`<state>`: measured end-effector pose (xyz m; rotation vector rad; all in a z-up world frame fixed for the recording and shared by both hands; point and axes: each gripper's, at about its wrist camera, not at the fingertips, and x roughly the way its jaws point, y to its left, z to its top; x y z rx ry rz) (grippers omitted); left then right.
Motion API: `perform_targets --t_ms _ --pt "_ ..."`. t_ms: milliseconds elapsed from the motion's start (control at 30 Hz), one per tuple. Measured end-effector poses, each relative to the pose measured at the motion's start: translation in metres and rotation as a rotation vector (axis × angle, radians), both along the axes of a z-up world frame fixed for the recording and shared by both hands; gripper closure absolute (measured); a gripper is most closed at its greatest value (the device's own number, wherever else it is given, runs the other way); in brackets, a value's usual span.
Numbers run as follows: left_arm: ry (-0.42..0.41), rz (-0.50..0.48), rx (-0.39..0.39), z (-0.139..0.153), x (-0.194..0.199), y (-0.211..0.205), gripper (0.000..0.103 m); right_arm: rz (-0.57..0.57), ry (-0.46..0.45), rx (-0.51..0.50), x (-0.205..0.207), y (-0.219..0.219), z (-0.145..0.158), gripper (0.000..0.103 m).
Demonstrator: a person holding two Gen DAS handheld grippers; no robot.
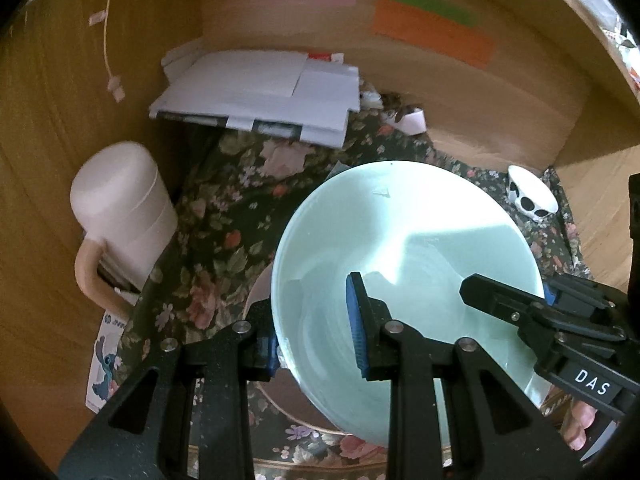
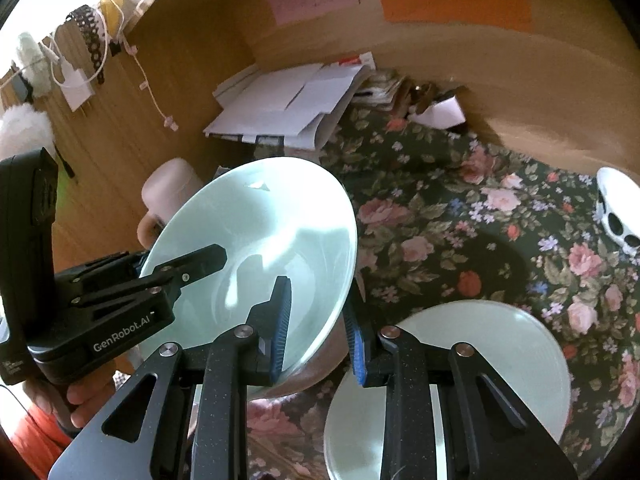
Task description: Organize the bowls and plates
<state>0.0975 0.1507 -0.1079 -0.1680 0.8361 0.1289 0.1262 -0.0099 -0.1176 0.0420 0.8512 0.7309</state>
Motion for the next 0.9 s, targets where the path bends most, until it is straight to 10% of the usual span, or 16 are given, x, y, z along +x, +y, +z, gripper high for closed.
perform_targets --t_ms 900 --pt "0.092 0.011 -0.035 -0.047 0.003 0.02 0.076 0.066 0.064 -0.103 0.007 0.025 -0.041 0.077"
